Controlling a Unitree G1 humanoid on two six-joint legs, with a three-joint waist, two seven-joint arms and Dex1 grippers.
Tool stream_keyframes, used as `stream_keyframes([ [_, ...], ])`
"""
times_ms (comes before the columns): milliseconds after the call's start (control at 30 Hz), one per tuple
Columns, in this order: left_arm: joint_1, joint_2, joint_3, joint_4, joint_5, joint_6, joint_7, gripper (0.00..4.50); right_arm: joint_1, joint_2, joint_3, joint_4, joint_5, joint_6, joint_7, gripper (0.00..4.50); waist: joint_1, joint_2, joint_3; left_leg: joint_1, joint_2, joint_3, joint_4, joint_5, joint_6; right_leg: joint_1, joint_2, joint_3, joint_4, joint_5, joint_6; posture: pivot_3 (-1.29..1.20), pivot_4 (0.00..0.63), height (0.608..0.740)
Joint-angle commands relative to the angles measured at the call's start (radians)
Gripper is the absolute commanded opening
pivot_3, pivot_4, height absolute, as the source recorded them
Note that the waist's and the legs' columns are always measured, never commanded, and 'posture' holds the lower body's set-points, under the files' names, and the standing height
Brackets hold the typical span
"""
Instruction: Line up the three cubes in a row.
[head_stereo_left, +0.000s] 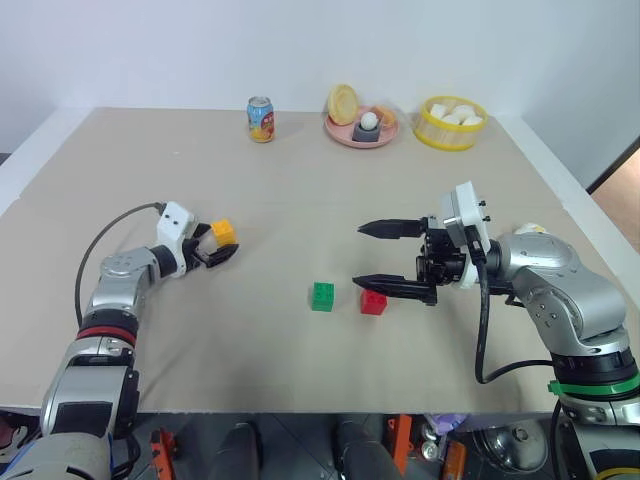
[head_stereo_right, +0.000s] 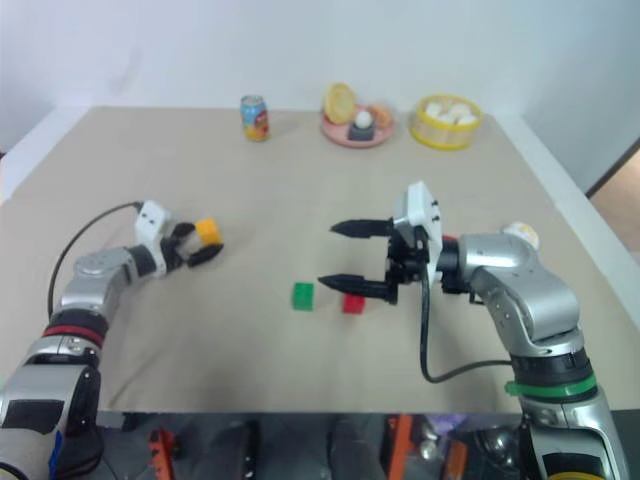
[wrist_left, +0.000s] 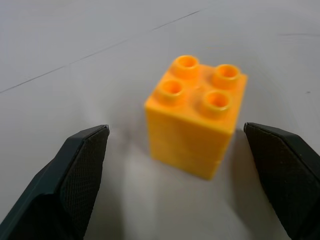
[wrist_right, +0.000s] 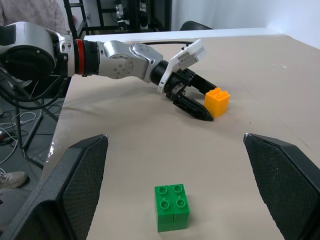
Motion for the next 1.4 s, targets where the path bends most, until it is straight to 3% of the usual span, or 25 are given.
stream_keyframes([
  [33,-0.020,0.008,0.010,-0.017,-0.005,-0.019,-0.017,4.46,-0.016,-0.012,-0.028,-0.016,0.006,-0.009,-0.001,4.50,0.000,0.000,0.000,0.000,0.000,0.000,0.000,0.000,0.000,0.000,0.000,0.000,0.000,0.000,0.000,0.00,0.150,0.740],
  [733,0.001,0.039,0.023,-0.030,0.001,0.001,0.009,4.46,-0.036,-0.007,-0.016,0.004,-0.009,-0.014,0.009,4.50,0.000,0.000,0.000,0.000,0.000,-0.001,0.000,0.000,0.000,0.000,0.000,0.000,0.000,0.000,0.000,0.00,0.150,0.740],
  [767,0.003,0.039,0.022,-0.030,0.003,-0.002,0.014,3.94,-0.036,-0.007,-0.015,0.003,-0.009,-0.014,0.010,4.50,0.000,0.000,0.000,0.000,0.000,-0.001,0.000,0.000,0.000,0.000,0.000,0.000,0.000,0.000,0.000,0.00,0.150,0.740],
  [933,-0.006,0.040,0.037,-0.016,-0.025,0.021,-0.021,2.33,-0.043,-0.009,-0.017,0.008,-0.009,-0.015,0.014,4.50,0.000,0.000,0.000,0.000,0.000,-0.001,0.000,0.000,0.000,0.000,0.000,0.000,0.000,0.000,0.000,0.00,0.150,0.740],
  [1067,-0.020,0.041,0.045,-0.006,-0.025,0.014,-0.007,3.06,-0.047,-0.007,-0.016,0.010,-0.008,-0.014,0.014,4.50,0.000,0.000,0.000,0.000,0.000,-0.001,0.000,0.000,0.000,0.000,0.000,0.000,0.000,0.000,0.000,0.00,0.150,0.740],
  [1100,-0.024,0.043,0.046,0.002,-0.013,-0.003,0.022,3.46,-0.046,-0.007,-0.015,0.010,-0.009,-0.014,0.014,4.50,0.000,0.000,0.000,0.000,0.000,-0.001,0.000,0.000,0.000,0.000,0.000,0.000,0.000,0.000,0.000,0.00,0.150,0.740],
  [1167,-0.029,0.043,0.048,0.010,-0.012,-0.004,0.035,3.46,-0.044,-0.007,-0.015,0.008,-0.006,-0.011,0.014,4.50,0.000,0.000,0.000,0.000,0.000,-0.001,0.000,0.000,0.000,0.000,0.000,0.000,0.000,0.000,0.000,0.00,0.150,0.740],
  [1267,-0.029,0.046,0.043,0.012,-0.007,-0.003,0.043,2.71,-0.043,-0.008,-0.016,0.005,-0.004,-0.009,0.014,4.50,0.000,0.000,0.000,0.000,0.000,-0.001,0.000,0.000,0.000,0.000,0.000,0.000,0.000,0.000,0.000,0.00,0.150,0.740],
  [1300,-0.029,0.046,0.040,0.012,-0.005,-0.001,0.041,2.28,-0.043,-0.008,-0.016,0.006,-0.004,-0.009,0.015,4.50,0.000,0.000,0.000,0.000,0.000,-0.001,0.000,0.000,0.000,0.000,0.000,0.000,0.000,0.000,0.000,0.00,0.150,0.740],
  [1367,-0.027,0.044,0.035,0.009,-0.009,0.012,0.020,2.04,-0.042,-0.007,-0.015,0.007,-0.005,-0.012,0.016,4.50,0.000,0.000,0.000,0.000,0.000,-0.001,0.000,0.000,0.000,0.000,0.000,0.000,0.000,0.000,0.000,0.00,0.150,0.740],
  [1400,-0.026,0.043,0.035,0.007,-0.009,0.010,0.018,1.70,-0.043,-0.006,-0.015,0.007,-0.005,-0.011,0.015,4.50,0.000,0.000,0.000,0.000,0.000,-0.001,0.000,0.000,0.000,0.000,0.000,0.000,0.000,0.000,0.000,0.00,0.150,0.740],
])
